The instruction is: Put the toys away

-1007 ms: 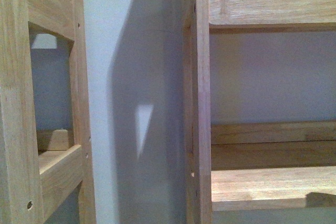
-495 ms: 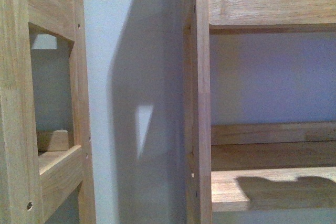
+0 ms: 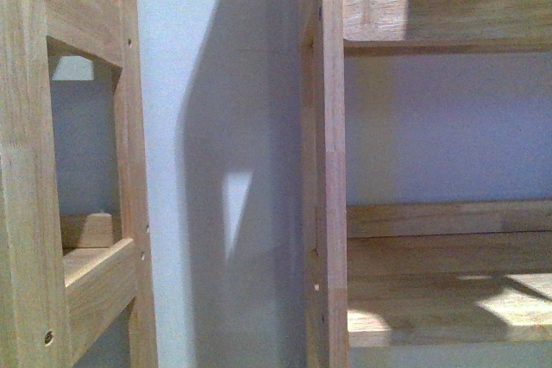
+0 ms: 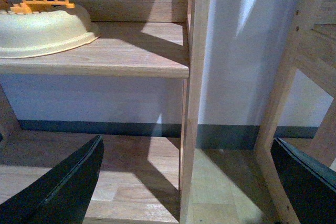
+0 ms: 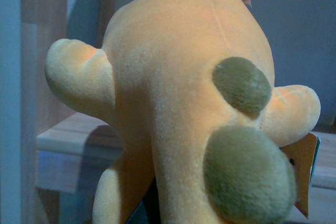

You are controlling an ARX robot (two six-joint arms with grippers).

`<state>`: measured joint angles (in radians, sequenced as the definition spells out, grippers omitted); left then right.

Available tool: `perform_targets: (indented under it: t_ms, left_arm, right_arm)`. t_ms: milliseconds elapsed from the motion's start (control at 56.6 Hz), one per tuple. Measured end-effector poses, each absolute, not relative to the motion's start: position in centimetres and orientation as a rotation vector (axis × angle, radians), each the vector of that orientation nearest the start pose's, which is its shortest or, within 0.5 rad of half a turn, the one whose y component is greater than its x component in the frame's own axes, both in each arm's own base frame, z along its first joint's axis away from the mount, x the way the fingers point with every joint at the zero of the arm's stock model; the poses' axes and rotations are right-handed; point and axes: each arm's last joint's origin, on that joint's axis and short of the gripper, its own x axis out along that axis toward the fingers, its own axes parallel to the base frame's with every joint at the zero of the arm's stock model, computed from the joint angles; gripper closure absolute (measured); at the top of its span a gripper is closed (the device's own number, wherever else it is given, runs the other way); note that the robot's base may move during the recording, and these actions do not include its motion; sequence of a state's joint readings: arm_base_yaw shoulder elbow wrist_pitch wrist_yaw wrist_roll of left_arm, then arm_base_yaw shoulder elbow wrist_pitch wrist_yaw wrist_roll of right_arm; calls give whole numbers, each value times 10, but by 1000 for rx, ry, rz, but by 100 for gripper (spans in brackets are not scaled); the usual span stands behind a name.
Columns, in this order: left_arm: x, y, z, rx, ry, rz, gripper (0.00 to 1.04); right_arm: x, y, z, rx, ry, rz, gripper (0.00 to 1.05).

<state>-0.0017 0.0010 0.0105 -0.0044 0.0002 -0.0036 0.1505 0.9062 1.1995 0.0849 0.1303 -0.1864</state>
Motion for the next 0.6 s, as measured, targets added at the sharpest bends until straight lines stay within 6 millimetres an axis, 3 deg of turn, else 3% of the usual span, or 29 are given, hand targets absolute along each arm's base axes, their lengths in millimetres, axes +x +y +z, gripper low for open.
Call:
perform_targets:
  t_ms: [353,601]
  left_arm:
    - [97,0,167,-4,-5,-2,6]
    - [97,0,167,-4,-5,-2,6]
  right_arm:
    - [230,14,537,-13,-413,50,98]
    - [272,5,552,89,-351,67,98]
